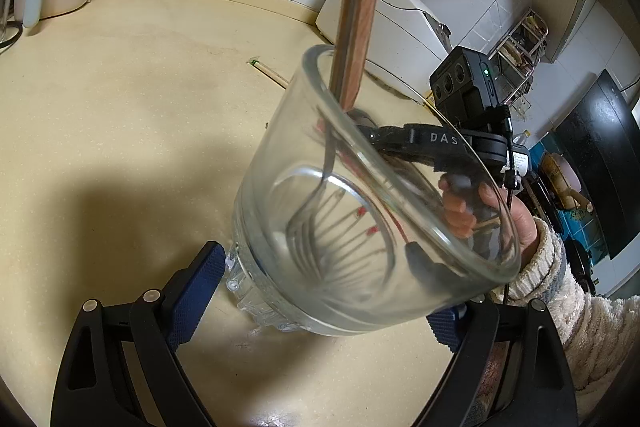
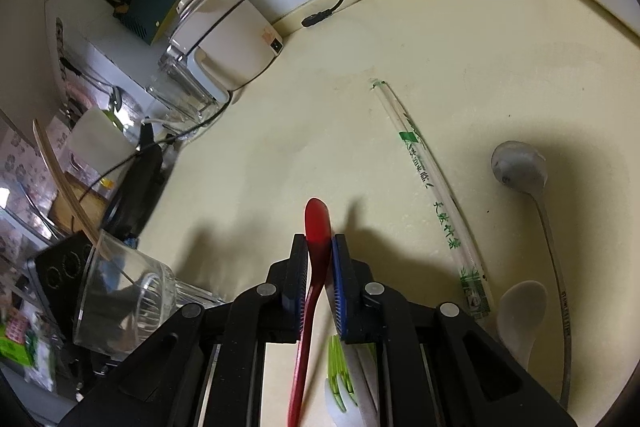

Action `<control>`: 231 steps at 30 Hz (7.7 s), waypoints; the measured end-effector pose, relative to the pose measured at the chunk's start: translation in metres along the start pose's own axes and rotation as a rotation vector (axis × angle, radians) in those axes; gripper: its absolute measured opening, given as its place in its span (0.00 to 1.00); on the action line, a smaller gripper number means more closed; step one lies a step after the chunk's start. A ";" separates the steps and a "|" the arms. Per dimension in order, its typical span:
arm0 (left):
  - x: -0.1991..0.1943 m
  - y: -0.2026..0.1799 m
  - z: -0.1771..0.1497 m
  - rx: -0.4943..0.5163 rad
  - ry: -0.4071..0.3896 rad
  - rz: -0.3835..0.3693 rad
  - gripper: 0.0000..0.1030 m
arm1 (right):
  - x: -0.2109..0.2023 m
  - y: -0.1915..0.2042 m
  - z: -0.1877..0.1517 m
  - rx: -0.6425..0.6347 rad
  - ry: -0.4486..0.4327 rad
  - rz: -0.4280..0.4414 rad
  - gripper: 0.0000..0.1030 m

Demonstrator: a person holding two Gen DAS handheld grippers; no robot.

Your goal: Organize utensils

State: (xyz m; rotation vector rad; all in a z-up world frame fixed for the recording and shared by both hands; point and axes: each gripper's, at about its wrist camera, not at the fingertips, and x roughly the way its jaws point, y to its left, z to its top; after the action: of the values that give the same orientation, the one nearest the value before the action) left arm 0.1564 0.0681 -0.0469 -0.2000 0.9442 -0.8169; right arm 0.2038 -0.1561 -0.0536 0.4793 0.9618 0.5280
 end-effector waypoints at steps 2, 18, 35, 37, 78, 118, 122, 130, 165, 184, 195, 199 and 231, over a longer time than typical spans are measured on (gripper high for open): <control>0.000 0.001 0.000 0.000 0.000 0.000 0.89 | -0.001 -0.004 0.001 0.032 -0.003 0.046 0.11; 0.000 0.001 0.000 0.000 0.000 0.000 0.89 | -0.019 0.011 0.004 0.050 -0.052 0.259 0.11; -0.001 0.002 0.000 -0.001 0.000 -0.002 0.89 | -0.081 0.090 0.028 -0.068 -0.233 0.449 0.11; -0.001 0.002 0.000 -0.002 0.000 -0.003 0.89 | -0.076 0.096 0.030 -0.057 -0.225 0.485 0.11; 0.000 0.001 -0.001 -0.003 -0.001 -0.006 0.90 | -0.081 0.144 -0.009 -0.354 -0.229 0.137 0.23; -0.001 0.001 -0.001 -0.005 -0.002 -0.008 0.90 | -0.072 0.026 -0.056 -0.203 -0.048 -0.200 0.30; 0.000 0.001 -0.001 -0.005 -0.002 -0.008 0.90 | -0.052 0.052 -0.050 -0.319 -0.019 -0.287 0.30; -0.001 0.002 -0.001 -0.005 -0.002 -0.008 0.90 | -0.009 0.069 -0.023 -0.440 0.078 -0.318 0.30; 0.001 -0.002 -0.001 -0.008 -0.003 -0.012 0.90 | -0.055 0.054 -0.009 -0.303 -0.142 -0.188 0.12; 0.000 0.001 0.001 -0.009 -0.003 -0.013 0.90 | -0.047 0.039 -0.027 -0.087 -0.029 0.066 0.12; 0.001 0.001 0.001 -0.010 -0.003 -0.014 0.90 | -0.027 0.041 -0.038 -0.082 0.031 0.056 0.12; 0.001 0.002 0.001 -0.010 -0.003 -0.014 0.90 | -0.017 0.038 -0.042 -0.077 0.059 0.034 0.12; 0.001 0.003 0.001 -0.010 -0.004 -0.015 0.91 | -0.071 0.050 -0.041 -0.150 -0.178 -0.092 0.12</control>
State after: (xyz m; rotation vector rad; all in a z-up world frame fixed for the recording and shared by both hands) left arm 0.1588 0.0692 -0.0479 -0.2174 0.9445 -0.8254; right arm 0.1255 -0.1554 0.0014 0.3391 0.7633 0.4622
